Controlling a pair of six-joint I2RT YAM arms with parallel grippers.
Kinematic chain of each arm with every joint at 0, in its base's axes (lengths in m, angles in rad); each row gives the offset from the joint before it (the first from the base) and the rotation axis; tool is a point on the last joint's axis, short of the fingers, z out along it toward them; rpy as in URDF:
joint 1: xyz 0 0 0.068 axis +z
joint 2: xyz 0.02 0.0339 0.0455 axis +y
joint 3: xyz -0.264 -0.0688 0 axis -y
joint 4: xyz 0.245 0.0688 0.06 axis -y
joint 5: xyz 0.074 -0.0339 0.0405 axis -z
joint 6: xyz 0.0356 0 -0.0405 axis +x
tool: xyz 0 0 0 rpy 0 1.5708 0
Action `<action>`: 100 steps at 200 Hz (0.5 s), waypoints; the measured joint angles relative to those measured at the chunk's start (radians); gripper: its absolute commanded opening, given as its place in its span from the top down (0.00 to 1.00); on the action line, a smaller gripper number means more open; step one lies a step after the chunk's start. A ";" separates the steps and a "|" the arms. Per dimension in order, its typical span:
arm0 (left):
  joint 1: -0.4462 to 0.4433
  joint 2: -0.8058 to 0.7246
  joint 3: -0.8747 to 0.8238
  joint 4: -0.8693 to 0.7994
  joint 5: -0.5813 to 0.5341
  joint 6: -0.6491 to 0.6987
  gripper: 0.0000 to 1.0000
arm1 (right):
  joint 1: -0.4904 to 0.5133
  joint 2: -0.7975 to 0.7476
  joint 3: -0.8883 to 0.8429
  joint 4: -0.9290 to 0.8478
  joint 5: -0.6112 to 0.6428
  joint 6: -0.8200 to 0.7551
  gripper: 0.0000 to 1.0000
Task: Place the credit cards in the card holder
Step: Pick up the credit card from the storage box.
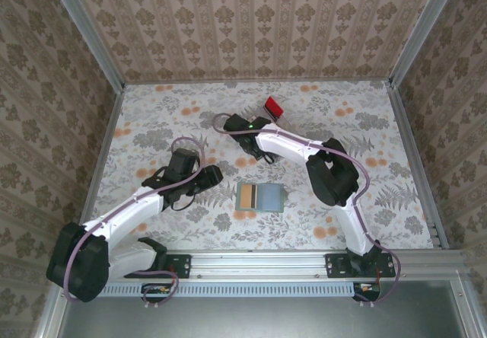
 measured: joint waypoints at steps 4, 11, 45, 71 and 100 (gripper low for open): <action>0.000 0.000 0.000 0.000 0.000 0.000 0.29 | -0.002 -0.006 0.000 -0.001 -0.010 0.002 1.00; 0.000 0.000 0.000 0.000 0.000 0.000 0.29 | -0.003 -0.016 0.000 -0.003 -0.023 0.003 1.00; 0.000 0.003 0.000 0.001 0.002 0.000 0.29 | -0.021 -0.077 0.000 -0.019 -0.103 0.030 1.00; 0.000 0.017 0.000 0.005 0.013 0.000 0.29 | -0.046 -0.119 0.000 -0.021 -0.176 0.053 1.00; 0.001 0.045 0.011 0.010 0.037 0.000 0.29 | -0.079 -0.167 -0.027 -0.014 -0.280 0.087 1.00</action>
